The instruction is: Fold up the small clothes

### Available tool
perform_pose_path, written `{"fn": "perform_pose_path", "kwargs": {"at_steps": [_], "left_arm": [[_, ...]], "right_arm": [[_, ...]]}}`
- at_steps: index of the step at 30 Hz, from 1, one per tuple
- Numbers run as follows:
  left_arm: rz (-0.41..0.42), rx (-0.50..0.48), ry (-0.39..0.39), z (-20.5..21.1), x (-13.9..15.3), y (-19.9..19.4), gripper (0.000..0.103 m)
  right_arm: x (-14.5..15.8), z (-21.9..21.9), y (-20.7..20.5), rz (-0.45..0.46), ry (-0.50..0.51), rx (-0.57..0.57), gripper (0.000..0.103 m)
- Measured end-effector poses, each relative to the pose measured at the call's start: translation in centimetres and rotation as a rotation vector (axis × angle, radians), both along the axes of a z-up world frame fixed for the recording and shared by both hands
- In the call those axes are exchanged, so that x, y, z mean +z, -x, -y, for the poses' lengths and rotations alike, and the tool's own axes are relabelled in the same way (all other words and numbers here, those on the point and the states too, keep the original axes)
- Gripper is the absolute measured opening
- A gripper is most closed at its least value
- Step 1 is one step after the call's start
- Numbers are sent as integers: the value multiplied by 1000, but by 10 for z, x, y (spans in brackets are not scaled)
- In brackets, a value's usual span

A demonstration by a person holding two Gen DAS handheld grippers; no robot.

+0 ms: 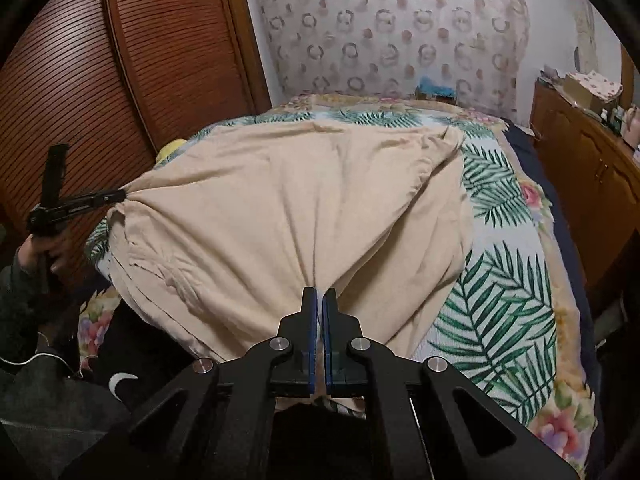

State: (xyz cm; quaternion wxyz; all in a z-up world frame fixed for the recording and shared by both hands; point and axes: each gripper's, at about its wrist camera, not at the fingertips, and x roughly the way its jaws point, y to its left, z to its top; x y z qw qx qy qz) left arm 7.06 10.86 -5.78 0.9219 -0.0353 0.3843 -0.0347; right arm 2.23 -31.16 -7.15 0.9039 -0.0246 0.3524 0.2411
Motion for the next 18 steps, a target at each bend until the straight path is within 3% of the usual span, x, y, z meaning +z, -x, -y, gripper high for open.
{"fn": "perform_pose_path", "kwargs": {"at_steps": [4,6,8,9,16,18], "left_arm": [[19,59,-11,-12,-4,3,8],[11,72,20,-21,-7,0,27],[7,73,47,-27,-10,-1,36],[-1,76,58,-29,-12,-1,48],[-83,69,178,-35,-32,-9,49],[-79,62,171,-31,-32,-9,50]], "right_arm": [[-5,-2,-7,-16,16,-23,2],[-1,-2,-8,-11,13,-29,3],[1,-1,-11,1,22,-37,8],[2,-1,-11,8,24,-39,9],[-2,2,-10,16,41,-44,17],[-4,3,-12,13,44,-48,18]]}}
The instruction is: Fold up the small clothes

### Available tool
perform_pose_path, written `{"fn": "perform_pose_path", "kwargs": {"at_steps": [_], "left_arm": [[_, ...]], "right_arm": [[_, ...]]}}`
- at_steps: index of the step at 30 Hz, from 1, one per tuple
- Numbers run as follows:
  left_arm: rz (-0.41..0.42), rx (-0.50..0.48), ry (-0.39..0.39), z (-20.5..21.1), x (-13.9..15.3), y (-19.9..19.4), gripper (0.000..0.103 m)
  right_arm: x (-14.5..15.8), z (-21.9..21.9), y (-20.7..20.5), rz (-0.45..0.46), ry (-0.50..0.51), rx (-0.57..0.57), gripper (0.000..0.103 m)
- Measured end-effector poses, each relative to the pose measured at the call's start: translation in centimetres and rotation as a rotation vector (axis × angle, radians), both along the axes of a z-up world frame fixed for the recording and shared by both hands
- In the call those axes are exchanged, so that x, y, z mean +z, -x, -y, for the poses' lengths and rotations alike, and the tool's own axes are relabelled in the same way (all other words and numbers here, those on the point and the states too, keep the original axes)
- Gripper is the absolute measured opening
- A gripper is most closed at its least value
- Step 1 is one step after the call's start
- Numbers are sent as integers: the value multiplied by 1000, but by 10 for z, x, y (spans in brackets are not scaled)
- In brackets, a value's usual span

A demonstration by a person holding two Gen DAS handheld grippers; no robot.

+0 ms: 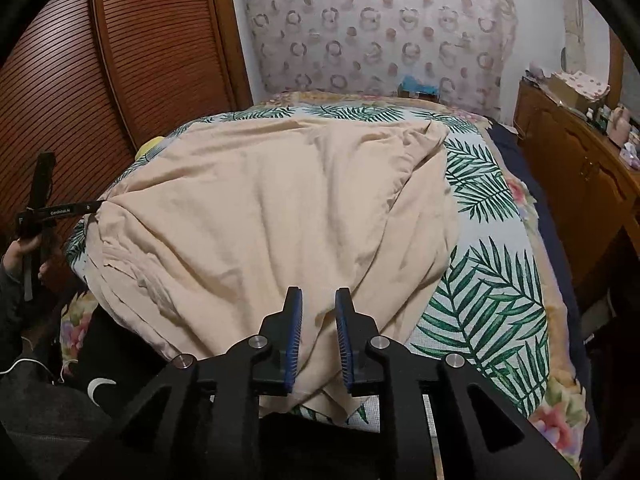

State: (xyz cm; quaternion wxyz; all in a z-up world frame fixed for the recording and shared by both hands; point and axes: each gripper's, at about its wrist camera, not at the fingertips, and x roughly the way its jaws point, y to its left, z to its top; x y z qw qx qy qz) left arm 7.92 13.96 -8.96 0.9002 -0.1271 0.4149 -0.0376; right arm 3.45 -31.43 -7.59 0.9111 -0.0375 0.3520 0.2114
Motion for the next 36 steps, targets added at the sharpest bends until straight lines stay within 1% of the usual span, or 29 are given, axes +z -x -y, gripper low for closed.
{"fn": "perform_pose_path", "kwargs": {"at_steps": [2,4,5,7,8,9,10,13,16,17,19,20,24,26,27,28,32,35,36], "left_arm": [[-1,-11,1,3,0,-1,51],[-1,-23,5,7,0,-2,53],[-1,-28,9,9,0,-2,53],[0,-34,19,12,0,-2,53],[6,-45,22,14,1,-1,43],[12,-61,22,16,3,-1,13],[11,-75,23,19,5,-2,10],[49,-124,10,37,24,-4,9],[109,-205,4,70,56,-8,8],[140,-248,0,90,72,-12,8],[171,-320,2,117,91,-18,8],[189,-375,11,139,103,-23,8],[224,-540,21,209,128,-40,8],[216,-619,31,244,134,-50,8],[214,-647,33,255,137,-52,8],[212,-688,31,274,139,-53,8],[193,-795,33,323,146,-49,9],[167,-810,-35,344,139,-48,9],[152,-814,-47,346,136,-48,11]], "right_arm": [[-2,3,-3,-1,4,-8,26],[-4,7,-6,-2,-1,-20,51],[-5,9,-8,-2,-8,-28,54],[-7,13,-11,-11,-14,-40,54],[-9,15,-13,-15,-16,-43,54],[-10,17,-13,-15,-19,-46,54],[-10,19,-14,-16,-21,-49,54],[-11,26,-14,-20,-35,-57,54],[-9,37,-11,-11,-53,-65,54],[-8,40,-10,-7,-61,-68,54],[-6,47,-6,0,-77,-78,54],[-6,51,-4,4,-85,-82,54],[-7,66,6,12,-105,-105,54],[-7,73,10,19,-113,-120,54],[-7,77,12,24,-118,-129,54],[-7,80,14,27,-120,-139,54],[-6,93,21,42,-136,-166,54],[-8,98,26,43,-136,-176,54],[-10,98,26,41,-135,-176,54]]}}
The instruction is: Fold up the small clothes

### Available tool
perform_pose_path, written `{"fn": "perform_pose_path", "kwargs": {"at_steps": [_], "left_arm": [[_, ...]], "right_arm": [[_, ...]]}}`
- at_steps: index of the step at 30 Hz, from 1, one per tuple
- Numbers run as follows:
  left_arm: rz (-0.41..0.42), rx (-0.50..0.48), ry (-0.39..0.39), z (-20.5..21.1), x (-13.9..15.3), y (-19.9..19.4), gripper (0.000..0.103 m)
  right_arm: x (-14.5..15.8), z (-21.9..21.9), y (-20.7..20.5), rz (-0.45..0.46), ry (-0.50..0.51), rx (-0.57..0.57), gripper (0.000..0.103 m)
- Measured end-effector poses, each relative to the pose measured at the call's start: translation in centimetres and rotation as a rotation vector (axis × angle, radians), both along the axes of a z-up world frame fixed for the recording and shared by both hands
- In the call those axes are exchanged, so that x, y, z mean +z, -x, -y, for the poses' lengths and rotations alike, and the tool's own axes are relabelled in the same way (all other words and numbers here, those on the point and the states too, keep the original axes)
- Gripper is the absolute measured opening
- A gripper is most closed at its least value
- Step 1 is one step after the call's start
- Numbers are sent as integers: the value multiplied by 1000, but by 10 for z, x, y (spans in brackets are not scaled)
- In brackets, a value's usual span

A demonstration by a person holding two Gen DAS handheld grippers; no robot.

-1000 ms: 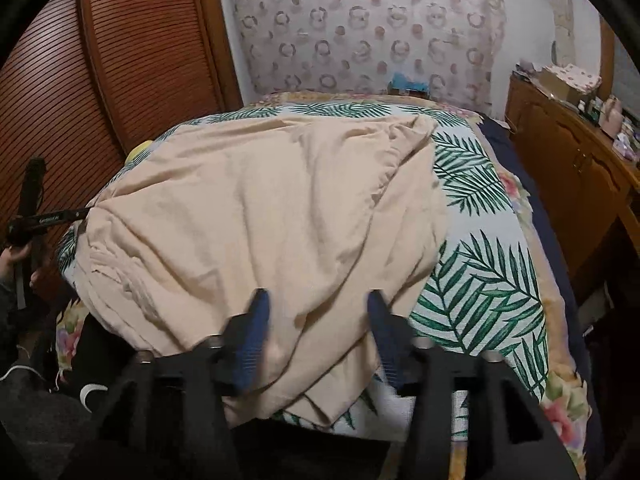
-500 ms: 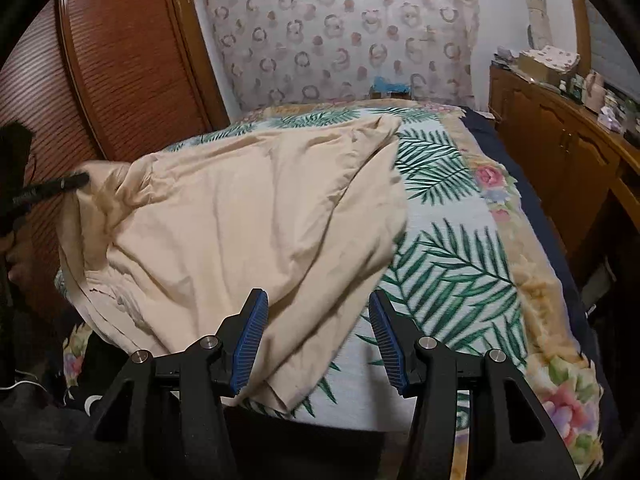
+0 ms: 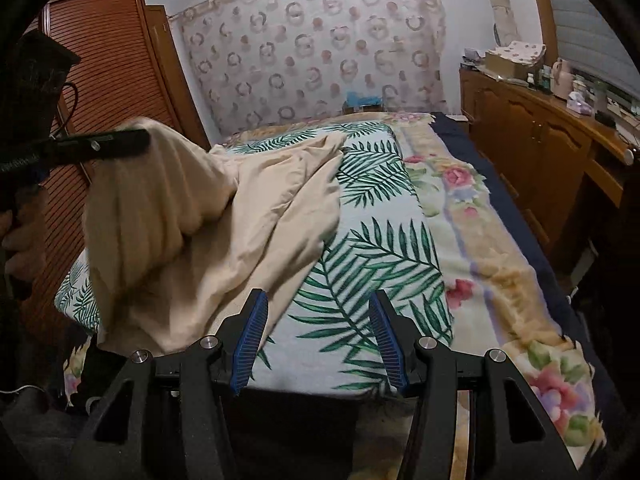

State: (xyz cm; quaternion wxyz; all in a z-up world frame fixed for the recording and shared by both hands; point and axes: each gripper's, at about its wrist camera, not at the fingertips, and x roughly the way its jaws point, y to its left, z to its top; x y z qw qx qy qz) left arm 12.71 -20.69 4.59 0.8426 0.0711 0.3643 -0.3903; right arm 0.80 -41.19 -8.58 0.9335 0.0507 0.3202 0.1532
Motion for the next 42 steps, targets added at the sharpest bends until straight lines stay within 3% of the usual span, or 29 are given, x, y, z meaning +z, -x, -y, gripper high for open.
{"fn": "perform_pose_path", "kwargs": {"at_steps": [4,8,13,19,20,21,25,30,38,42], "left_arm": [[-50,2,-9,-5,-12,-3,24],[-32,48,-32,-19,-18,-3,49],[-8,112,-72,-45,-33,-2,49],[-39,250,-151,-93,-80,-5,49],[-43,265,-154,-98,-84,-6,49],[-49,283,-152,-105,-90,-7,49],[-68,340,-153,-124,-106,-9,49],[-67,375,-157,-137,-114,-11,49],[-66,389,-149,-143,-117,-8,49],[-60,401,-161,-146,-118,-9,49]], "right_arm": [[-4,-2,4,-11,-9,14,54],[-12,-15,-1,-52,-43,88,54],[-21,-42,-6,-82,-3,141,37],[-28,-63,-21,-109,47,161,31],[-27,-64,-24,-109,50,158,25],[-26,-65,-24,-113,54,159,4],[-23,-70,-20,-106,80,190,2],[-6,-42,10,-56,114,116,1],[-14,-15,29,-143,171,32,1],[-3,-17,27,-112,172,24,1]]}}
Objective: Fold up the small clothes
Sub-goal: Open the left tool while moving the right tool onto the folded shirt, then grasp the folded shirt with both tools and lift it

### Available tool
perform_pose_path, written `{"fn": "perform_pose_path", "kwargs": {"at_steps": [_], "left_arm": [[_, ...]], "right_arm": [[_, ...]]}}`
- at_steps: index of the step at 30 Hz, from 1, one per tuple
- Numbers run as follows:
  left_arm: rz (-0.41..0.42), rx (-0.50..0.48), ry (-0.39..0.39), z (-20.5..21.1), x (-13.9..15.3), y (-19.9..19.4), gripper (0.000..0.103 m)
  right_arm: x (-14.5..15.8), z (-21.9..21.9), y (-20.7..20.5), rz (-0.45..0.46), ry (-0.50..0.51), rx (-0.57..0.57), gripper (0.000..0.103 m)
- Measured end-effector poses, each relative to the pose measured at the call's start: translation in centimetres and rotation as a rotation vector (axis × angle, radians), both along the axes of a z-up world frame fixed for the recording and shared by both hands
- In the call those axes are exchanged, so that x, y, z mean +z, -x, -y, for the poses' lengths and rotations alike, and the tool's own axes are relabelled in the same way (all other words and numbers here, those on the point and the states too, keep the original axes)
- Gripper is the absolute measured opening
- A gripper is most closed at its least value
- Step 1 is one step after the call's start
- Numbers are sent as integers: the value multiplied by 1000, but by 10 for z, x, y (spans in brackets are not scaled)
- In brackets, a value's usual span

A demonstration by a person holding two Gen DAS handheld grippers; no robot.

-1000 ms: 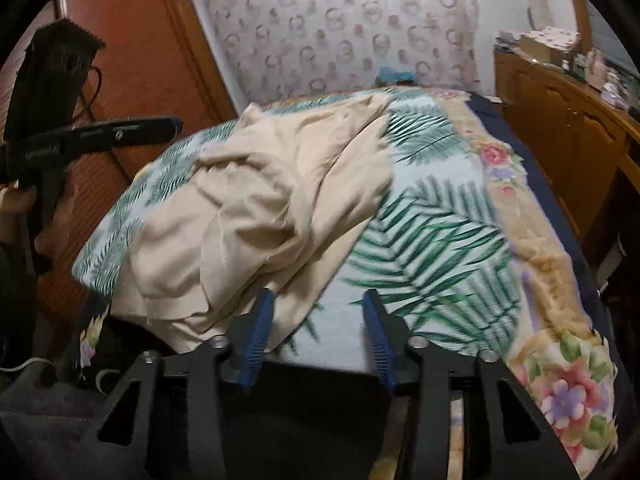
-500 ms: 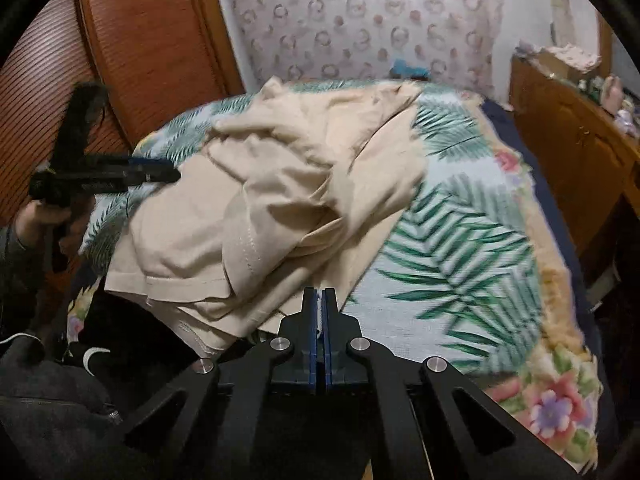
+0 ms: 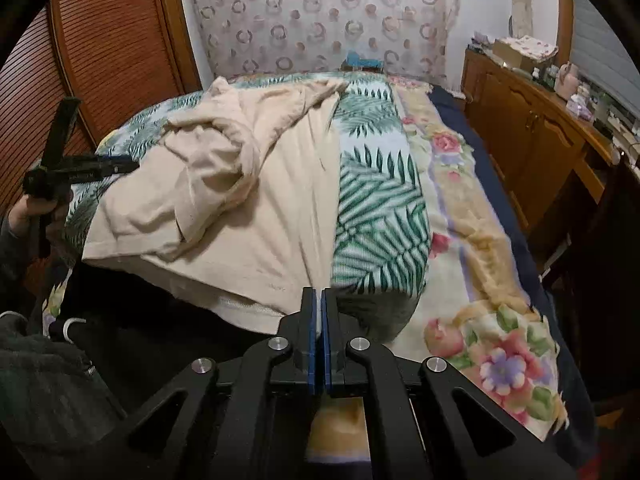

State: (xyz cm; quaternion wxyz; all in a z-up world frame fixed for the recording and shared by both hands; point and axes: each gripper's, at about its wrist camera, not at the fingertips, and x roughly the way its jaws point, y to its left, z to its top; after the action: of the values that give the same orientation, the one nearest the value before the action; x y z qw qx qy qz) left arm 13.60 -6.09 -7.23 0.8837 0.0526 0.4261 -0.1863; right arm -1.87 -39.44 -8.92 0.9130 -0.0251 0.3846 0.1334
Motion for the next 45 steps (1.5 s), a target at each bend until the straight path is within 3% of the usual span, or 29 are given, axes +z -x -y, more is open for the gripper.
{"fn": "perform_pose_path", "kwargs": {"at_steps": [2,4,6,8,10,12,18,21,23,24,25,29,32,33,35,40,45], "left_arm": [[3,7,-4,-3,-1,0,49],[-1,18,-6,-5,-4,-2,49],[-5,27,-8,-6,-8,-4,49],[24,24,-34,-3,-9,-3,50],[40,27,-53,-1,-10,-3,57],[35,52,-39,-4,-12,-7,71],[6,34,-23,-4,-9,-15,74],[6,34,37,-11,0,-25,62],[18,47,46,-13,9,-36,61],[27,49,39,-12,13,-43,61],[32,52,20,-11,15,-51,61],[-11,20,-23,-1,8,-77,57],[-42,-8,-43,9,-2,-88,39],[-40,-18,-31,10,-1,-88,21],[-32,-27,-30,14,3,-87,6],[59,-57,-22,34,47,-86,5],[131,-95,14,74,98,-113,5]], "right_arm": [[9,-1,-3,20,15,-4,6],[15,-2,-3,46,20,-3,24],[23,-8,-12,83,-8,12,31],[30,-17,-22,110,-35,34,33],[33,-30,-35,121,-68,61,37],[31,-44,-48,116,-92,97,42],[10,-73,-81,59,-86,128,43],[4,-72,-89,43,-57,101,43],[3,-67,-92,37,-64,107,43],[1,-65,-92,28,-70,116,34],[1,-66,-94,24,-78,125,15],[2,-62,-82,39,-102,152,8],[6,-57,-70,67,-125,155,8],[6,-56,-67,69,-134,156,8],[5,-53,-63,74,-151,154,8],[4,-45,-56,87,-179,154,8],[5,-36,-46,105,-208,150,8]]}}
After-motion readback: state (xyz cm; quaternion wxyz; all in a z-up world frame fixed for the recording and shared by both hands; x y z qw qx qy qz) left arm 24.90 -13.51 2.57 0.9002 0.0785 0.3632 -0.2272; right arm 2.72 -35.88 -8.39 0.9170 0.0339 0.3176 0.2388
